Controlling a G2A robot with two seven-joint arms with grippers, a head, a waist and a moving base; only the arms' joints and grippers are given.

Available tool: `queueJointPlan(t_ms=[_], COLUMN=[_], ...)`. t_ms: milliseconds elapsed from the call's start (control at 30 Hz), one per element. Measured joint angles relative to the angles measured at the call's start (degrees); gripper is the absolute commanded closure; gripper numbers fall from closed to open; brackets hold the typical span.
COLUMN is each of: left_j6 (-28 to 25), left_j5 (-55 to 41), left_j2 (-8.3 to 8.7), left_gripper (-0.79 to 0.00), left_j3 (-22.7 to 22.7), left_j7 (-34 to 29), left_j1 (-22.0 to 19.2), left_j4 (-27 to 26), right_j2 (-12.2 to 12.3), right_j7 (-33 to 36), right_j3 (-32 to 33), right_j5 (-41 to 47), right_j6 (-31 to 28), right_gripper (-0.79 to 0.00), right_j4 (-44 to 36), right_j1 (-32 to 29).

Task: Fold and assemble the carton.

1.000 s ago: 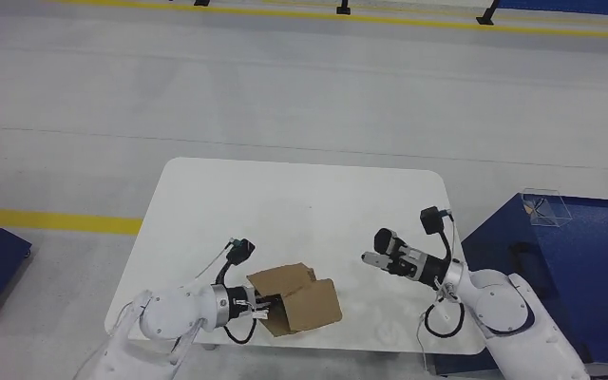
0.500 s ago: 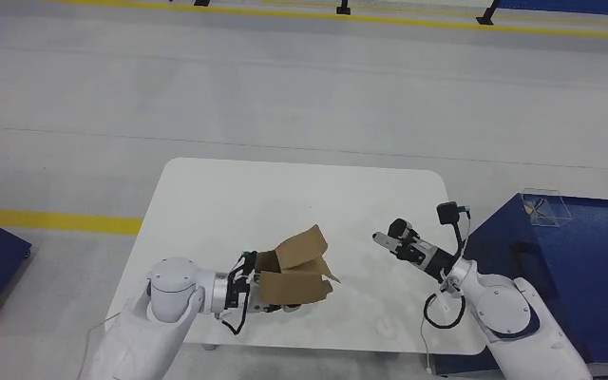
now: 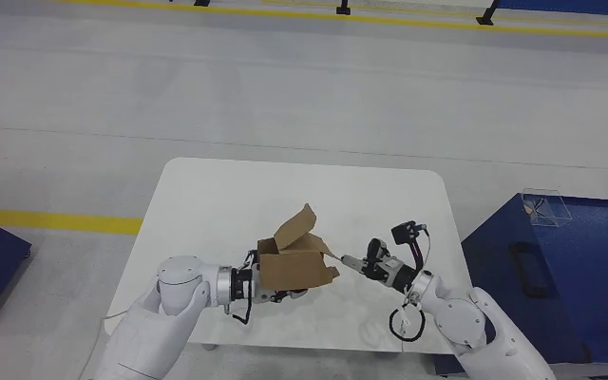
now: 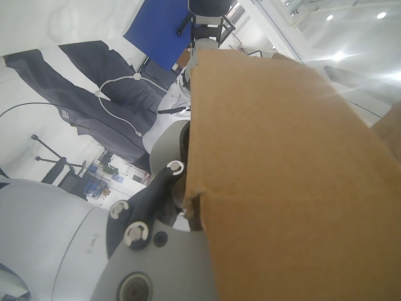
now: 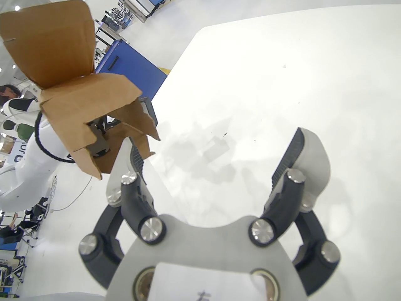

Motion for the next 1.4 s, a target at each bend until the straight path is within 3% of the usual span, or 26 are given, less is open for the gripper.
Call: queueJointPlan(t_ms=[433, 700, 967, 1400], left_j6=[-2.5, -2.7, -2.5, -2.4], left_j5=[-0.8, -1.4, -2.0, -2.9], left_j2=[0.20, 0.31, 0.32, 0.42], left_gripper=[0.000, 0.000, 0.000, 0.000], left_j3=[1.2, 2.1, 3.1, 4.1], left_j7=[1.6, 1.7, 2.4, 3.9], left_j1=[-0.2, -0.6, -1.1, -1.7], left_j4=[-0.2, 0.6, 1.1, 1.7], right_j2=[-2.2, -2.1, -2.6, -1.6], right_j7=[0.5, 0.3, 0.9, 1.4], right_j3=[-8.4, -5.1, -6.6, 1.4], right_j5=[-3.3, -1.4, -2.1, 0.0], right_j6=[-1.0, -1.9, -2.5, -4.1], right_gripper=[-0.785, -0.785, -0.785, -0.785], right_j4=[3.2, 3.5, 3.3, -1.0], right_j1=[3.4, 2.9, 2.4, -1.5])
